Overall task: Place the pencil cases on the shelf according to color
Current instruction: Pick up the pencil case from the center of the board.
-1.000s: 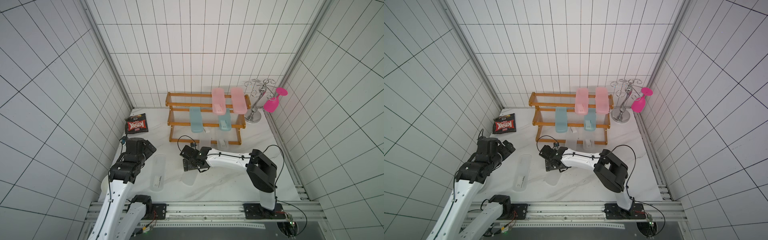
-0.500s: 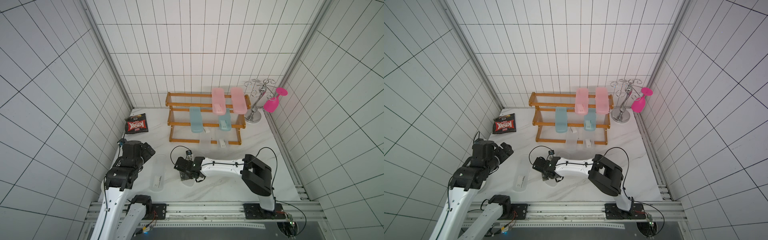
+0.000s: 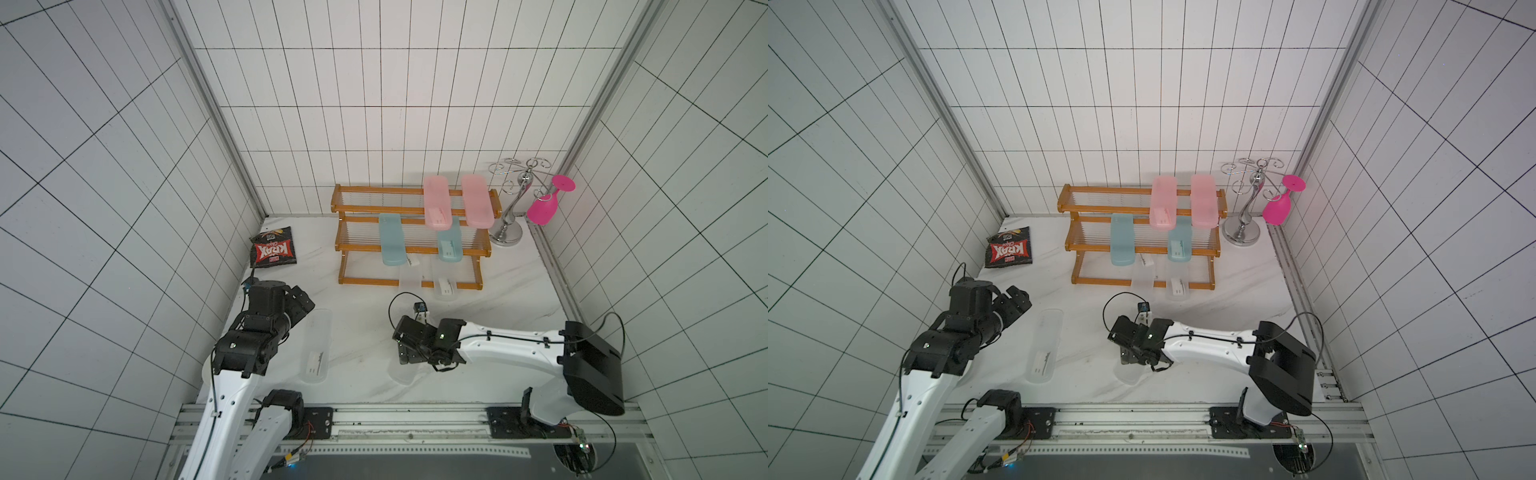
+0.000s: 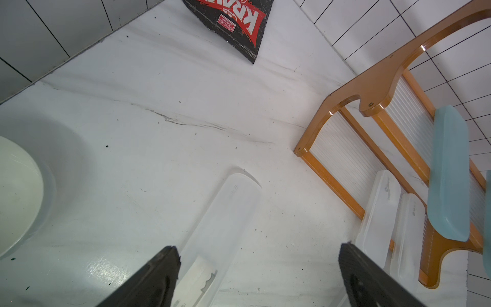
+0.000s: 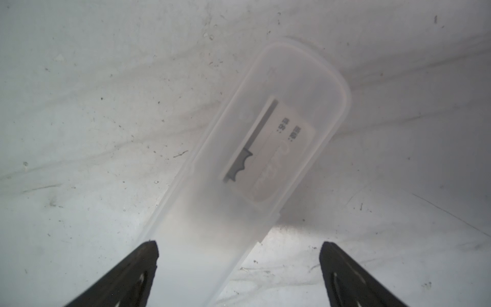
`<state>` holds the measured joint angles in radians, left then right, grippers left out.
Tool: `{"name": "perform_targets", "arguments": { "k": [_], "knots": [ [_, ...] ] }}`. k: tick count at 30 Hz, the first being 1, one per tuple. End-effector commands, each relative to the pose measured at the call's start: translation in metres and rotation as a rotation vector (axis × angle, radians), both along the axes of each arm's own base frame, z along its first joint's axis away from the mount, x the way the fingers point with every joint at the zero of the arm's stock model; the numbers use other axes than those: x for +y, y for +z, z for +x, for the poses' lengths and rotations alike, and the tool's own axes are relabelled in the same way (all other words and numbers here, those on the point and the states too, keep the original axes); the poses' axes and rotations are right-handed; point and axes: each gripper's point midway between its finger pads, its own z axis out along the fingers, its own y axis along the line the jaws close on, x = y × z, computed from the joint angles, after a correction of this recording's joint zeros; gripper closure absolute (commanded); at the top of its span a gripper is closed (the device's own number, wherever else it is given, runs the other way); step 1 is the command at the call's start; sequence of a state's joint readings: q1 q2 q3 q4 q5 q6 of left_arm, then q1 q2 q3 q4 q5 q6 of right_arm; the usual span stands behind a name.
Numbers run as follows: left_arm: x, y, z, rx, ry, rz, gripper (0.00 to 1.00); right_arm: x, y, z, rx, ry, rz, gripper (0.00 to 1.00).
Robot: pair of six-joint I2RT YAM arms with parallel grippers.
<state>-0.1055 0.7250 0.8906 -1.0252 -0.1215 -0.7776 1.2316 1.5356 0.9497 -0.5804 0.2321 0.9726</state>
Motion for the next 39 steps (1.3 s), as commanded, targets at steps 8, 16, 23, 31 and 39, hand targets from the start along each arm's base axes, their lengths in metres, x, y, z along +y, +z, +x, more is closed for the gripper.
{"name": "perform_targets", "arguments": {
  "k": [8,16,23,31,39],
  "knots": [
    [0.001,-0.005,0.002,-0.006,-0.002,0.022,0.02,0.028,-0.022,0.024,0.068,0.034,0.068,0.01],
    [-0.005,-0.01,-0.001,-0.006,-0.014,-0.014,0.02,0.08,-0.028,0.036,0.085,0.16,0.082,0.01],
    [-0.005,-0.011,-0.002,-0.004,-0.011,-0.002,0.02,0.106,-0.016,0.04,0.045,0.207,0.023,0.01],
    [-0.011,-0.019,0.01,-0.007,-0.017,-0.028,0.02,0.062,0.013,0.02,-0.079,0.114,-0.091,0.01],
    [-0.013,-0.025,0.014,0.007,-0.027,-0.006,0.02,0.069,-0.003,-0.037,-0.045,0.153,0.06,0.01]
  ]
}}
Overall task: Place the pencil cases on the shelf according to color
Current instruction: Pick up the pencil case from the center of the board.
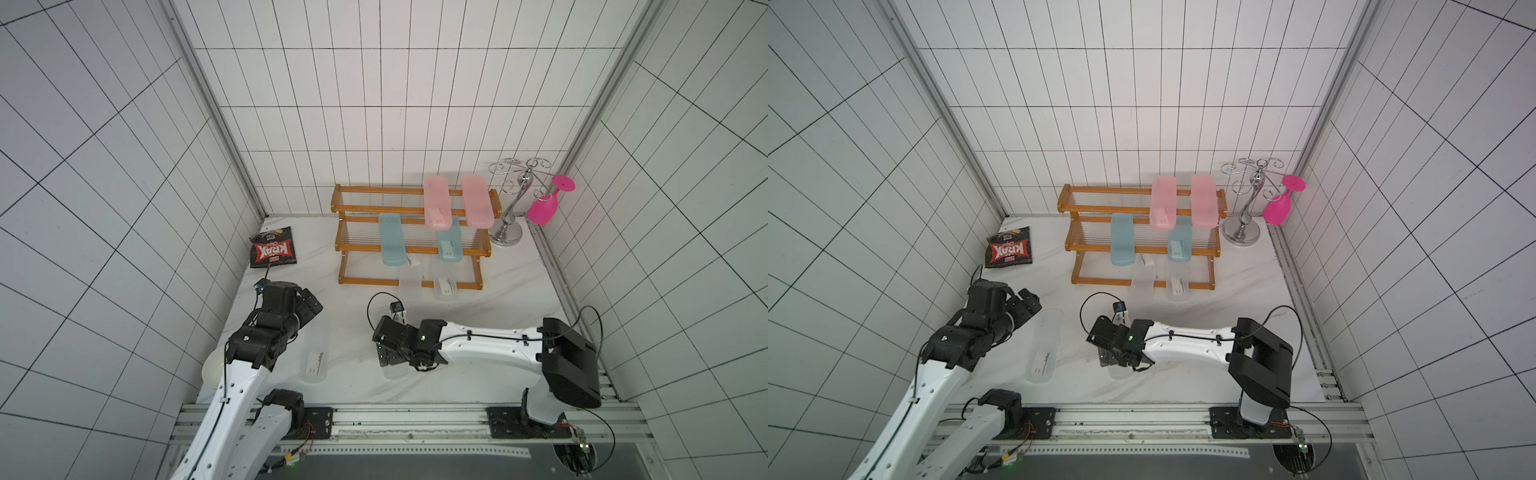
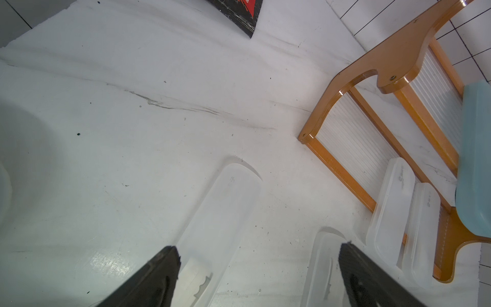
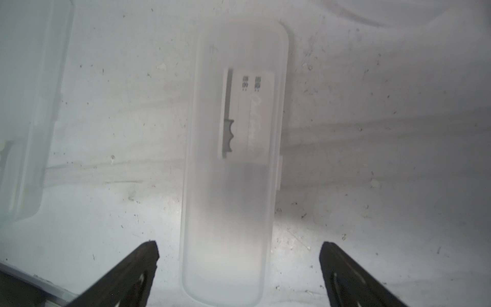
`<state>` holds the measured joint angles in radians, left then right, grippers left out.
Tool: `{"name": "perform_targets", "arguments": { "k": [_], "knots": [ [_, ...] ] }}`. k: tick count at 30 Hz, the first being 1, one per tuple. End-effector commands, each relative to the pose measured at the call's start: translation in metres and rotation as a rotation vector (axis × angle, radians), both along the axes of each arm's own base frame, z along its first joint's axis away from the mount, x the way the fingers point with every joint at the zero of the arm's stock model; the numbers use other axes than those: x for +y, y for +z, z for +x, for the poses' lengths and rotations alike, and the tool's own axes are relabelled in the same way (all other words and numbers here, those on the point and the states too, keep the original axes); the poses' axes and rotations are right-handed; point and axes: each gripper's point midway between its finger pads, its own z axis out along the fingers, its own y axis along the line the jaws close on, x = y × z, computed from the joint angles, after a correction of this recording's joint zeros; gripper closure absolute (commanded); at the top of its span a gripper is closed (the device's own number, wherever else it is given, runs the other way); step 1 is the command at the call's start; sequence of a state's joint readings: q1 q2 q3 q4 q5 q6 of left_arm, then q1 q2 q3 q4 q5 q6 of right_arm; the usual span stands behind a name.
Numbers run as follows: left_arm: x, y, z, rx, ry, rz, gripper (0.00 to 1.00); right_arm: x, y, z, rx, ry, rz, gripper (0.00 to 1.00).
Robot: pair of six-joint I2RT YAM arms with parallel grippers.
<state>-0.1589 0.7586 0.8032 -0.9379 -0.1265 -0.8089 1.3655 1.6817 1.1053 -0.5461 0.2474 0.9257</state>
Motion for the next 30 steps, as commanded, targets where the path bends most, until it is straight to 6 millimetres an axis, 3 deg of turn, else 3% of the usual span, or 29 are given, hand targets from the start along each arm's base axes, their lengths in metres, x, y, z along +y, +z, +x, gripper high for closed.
{"name": "perform_targets", "arguments": {
  "k": [1,6,12,19,24,28,30],
  "knots": [
    [0.0,0.002,0.004,-0.025,-0.001,0.006,0.02,0.008,-0.01,-0.014,-0.007,-0.005,0.036,0.01],
    [-0.002,0.002,0.0,-0.04,-0.001,-0.009,0.02,0.019,-0.026,-0.026,0.023,0.012,-0.009,0.01],
    [0.0,0.002,-0.003,-0.039,-0.004,0.0,0.02,-0.001,-0.035,-0.024,0.007,-0.047,-0.091,0.01],
    [-0.001,0.001,0.001,-0.035,-0.001,-0.002,0.02,0.002,-0.044,-0.027,0.023,-0.019,-0.126,0.0],
    [0.0,0.003,0.001,-0.044,0.002,0.004,0.02,-0.004,-0.046,-0.028,0.024,-0.036,-0.136,0.13],
    [0.0,0.008,0.002,-0.058,0.004,0.003,0.02,-0.004,-0.029,-0.026,-0.012,-0.026,-0.105,0.29],
    [0.001,0.014,0.004,-0.071,0.003,0.006,0.02,-0.005,-0.015,-0.023,-0.04,-0.021,-0.098,0.44]
  ]
}}
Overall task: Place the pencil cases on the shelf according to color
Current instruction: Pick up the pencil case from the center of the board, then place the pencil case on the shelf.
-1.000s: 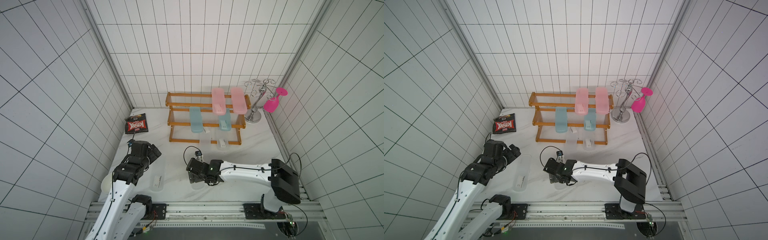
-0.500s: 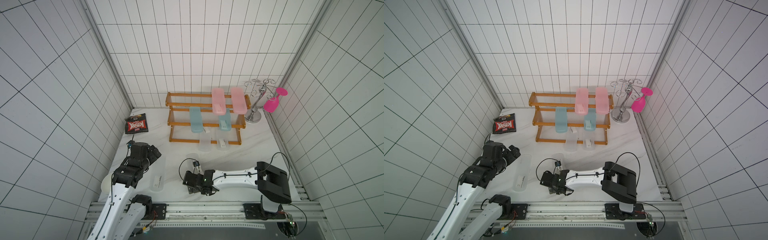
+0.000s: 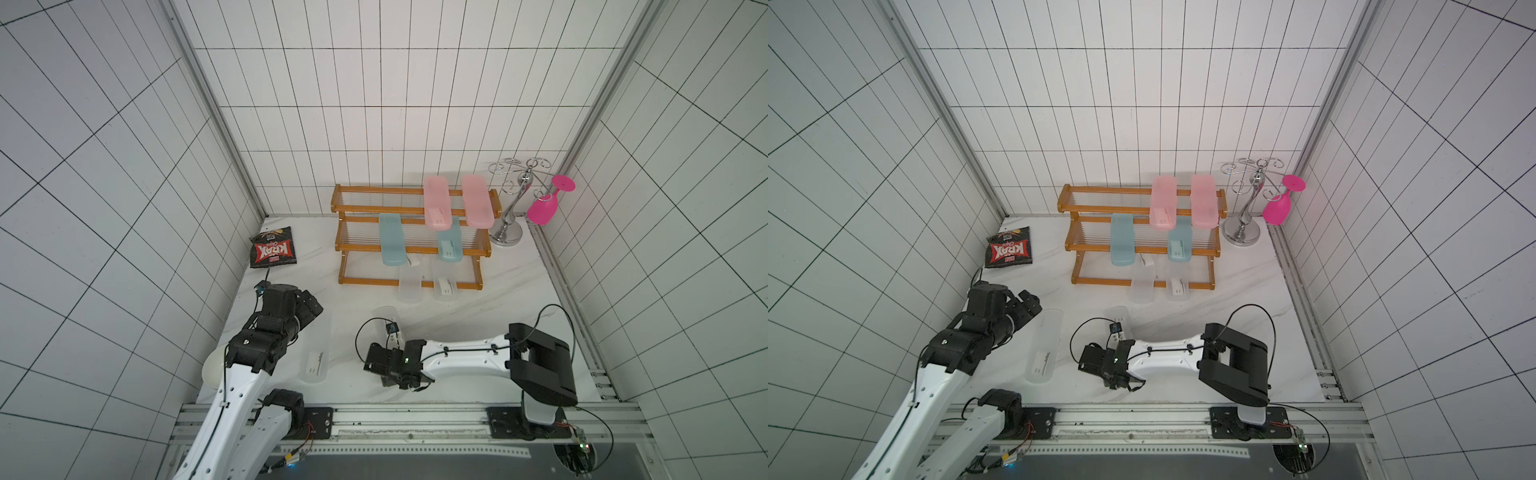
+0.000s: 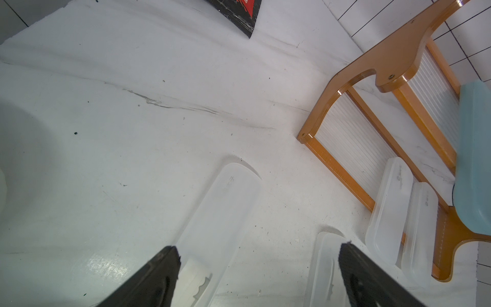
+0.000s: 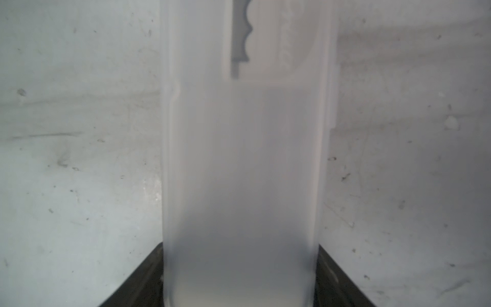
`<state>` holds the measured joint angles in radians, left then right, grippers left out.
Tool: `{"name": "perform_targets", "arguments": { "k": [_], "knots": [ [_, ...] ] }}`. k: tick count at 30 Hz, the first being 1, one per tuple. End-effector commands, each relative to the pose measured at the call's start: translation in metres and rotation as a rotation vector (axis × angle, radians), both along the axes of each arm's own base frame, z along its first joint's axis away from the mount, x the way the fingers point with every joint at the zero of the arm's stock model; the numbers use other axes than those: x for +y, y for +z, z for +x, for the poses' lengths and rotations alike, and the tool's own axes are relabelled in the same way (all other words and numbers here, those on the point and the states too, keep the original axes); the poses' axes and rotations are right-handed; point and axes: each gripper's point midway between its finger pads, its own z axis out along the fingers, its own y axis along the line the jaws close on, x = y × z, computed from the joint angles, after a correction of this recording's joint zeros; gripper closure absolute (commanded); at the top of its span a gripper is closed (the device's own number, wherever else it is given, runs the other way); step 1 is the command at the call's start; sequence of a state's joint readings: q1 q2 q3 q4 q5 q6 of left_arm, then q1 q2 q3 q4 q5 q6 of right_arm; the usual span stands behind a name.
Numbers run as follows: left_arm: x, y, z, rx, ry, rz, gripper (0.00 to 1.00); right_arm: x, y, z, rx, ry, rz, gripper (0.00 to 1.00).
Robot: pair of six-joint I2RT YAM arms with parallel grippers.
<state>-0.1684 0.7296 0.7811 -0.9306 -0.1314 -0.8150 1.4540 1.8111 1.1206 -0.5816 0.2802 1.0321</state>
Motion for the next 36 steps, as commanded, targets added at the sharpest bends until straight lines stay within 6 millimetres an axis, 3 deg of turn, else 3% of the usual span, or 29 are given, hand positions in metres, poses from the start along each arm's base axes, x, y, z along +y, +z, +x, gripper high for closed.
{"name": "perform_targets", "arguments": {
  "k": [1,4,10,16,21,29,36],
  "knots": [
    [0.002,0.017,0.009,-0.064,0.005,0.014,0.02,0.0,0.036,0.008,-0.075,0.005,0.026,0.48],
    [0.007,0.021,0.018,-0.089,0.025,0.049,0.02,0.01,0.065,0.021,-0.105,0.022,0.068,0.53],
    [0.019,0.035,0.034,-0.134,0.074,0.091,0.02,0.04,0.093,0.062,-0.091,0.043,0.138,0.55],
    [0.026,0.027,0.045,-0.112,0.093,0.072,0.02,0.066,0.086,0.113,-0.061,0.014,0.166,0.56],
    [0.022,0.017,0.047,-0.098,0.078,0.06,0.02,0.075,0.074,0.152,-0.076,-0.054,0.168,0.57],
    [0.018,0.001,0.05,-0.077,0.06,0.045,0.02,0.087,0.062,0.191,-0.133,-0.146,0.176,0.57],
    [0.015,-0.017,0.046,-0.015,0.042,0.041,0.02,0.082,0.044,0.216,-0.122,-0.21,0.169,0.55]
  ]
}}
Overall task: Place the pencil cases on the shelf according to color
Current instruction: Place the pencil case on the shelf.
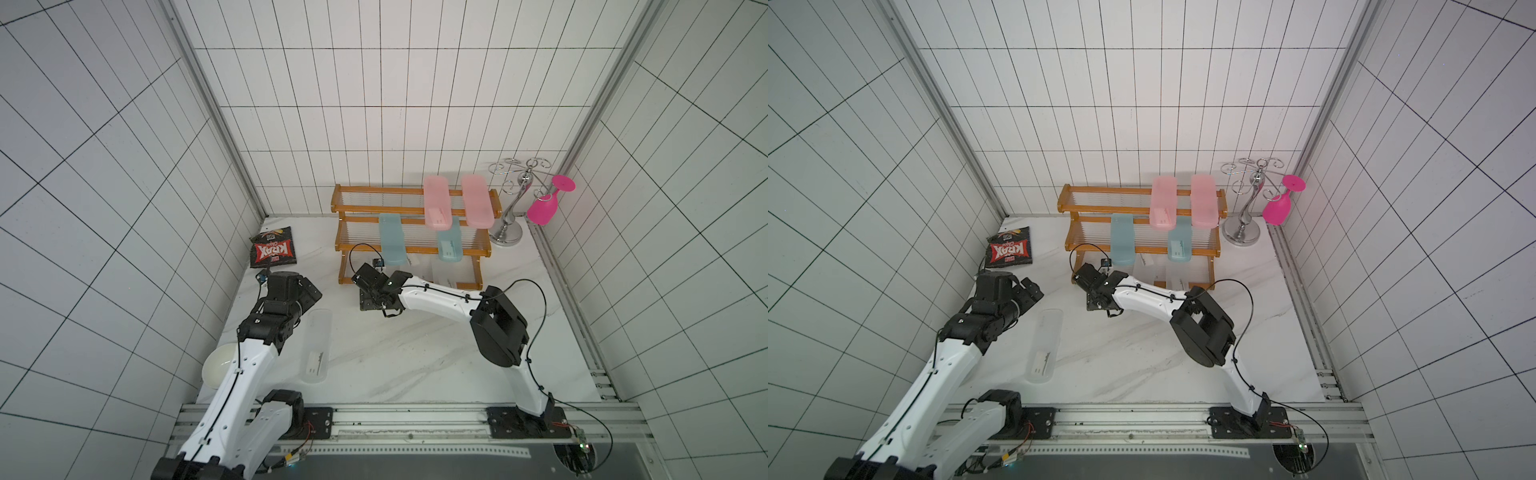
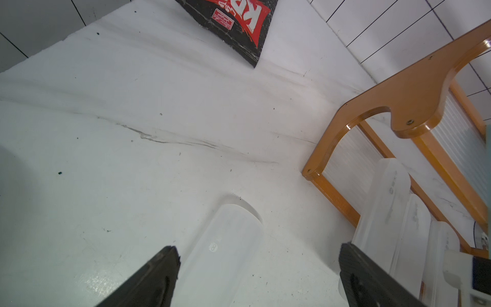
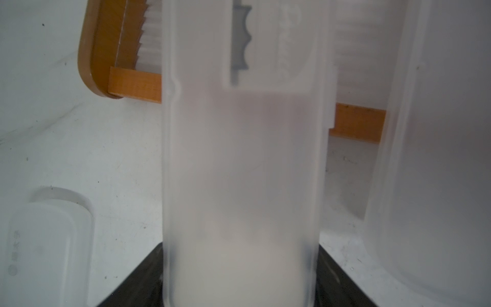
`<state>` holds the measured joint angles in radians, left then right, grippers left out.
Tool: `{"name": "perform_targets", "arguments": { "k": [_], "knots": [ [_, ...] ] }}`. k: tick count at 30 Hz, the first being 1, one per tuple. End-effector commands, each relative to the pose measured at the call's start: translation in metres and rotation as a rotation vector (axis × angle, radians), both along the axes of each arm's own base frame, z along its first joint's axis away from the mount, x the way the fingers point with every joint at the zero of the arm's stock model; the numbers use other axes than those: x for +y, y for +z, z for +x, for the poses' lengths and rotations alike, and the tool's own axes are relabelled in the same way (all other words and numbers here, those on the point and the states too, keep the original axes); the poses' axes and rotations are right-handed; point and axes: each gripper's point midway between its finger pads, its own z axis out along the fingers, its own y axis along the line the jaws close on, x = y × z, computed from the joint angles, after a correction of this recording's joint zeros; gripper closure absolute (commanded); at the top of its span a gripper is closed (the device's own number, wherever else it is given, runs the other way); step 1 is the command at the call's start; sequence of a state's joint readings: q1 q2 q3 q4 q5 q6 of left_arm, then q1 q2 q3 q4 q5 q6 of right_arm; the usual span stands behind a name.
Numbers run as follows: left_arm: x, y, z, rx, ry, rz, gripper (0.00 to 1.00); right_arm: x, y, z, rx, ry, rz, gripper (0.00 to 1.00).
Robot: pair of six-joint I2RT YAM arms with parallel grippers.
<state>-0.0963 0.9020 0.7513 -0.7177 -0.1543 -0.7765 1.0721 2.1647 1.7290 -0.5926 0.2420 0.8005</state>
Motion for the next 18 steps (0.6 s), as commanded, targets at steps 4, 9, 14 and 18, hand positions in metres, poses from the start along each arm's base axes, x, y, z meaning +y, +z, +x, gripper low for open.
{"name": "perform_targets", "arguments": {
  "k": [4,9,14,18],
  "knots": [
    [-0.008,-0.003,-0.002,0.004,-0.043,-0.032,0.02,0.0,-0.001,0.028,-0.024,-0.059,0.016,0.45],
    [-0.01,-0.01,-0.01,0.033,-0.049,-0.045,0.02,-0.006,-0.004,0.028,-0.017,-0.068,-0.002,0.15],
    [-0.009,-0.023,-0.023,0.064,-0.037,-0.049,0.02,-0.006,0.005,0.02,0.002,-0.058,0.017,0.01],
    [-0.007,-0.035,-0.034,0.101,-0.02,-0.042,0.02,-0.008,0.024,0.007,-0.008,-0.041,0.039,0.01]
  ]
}}
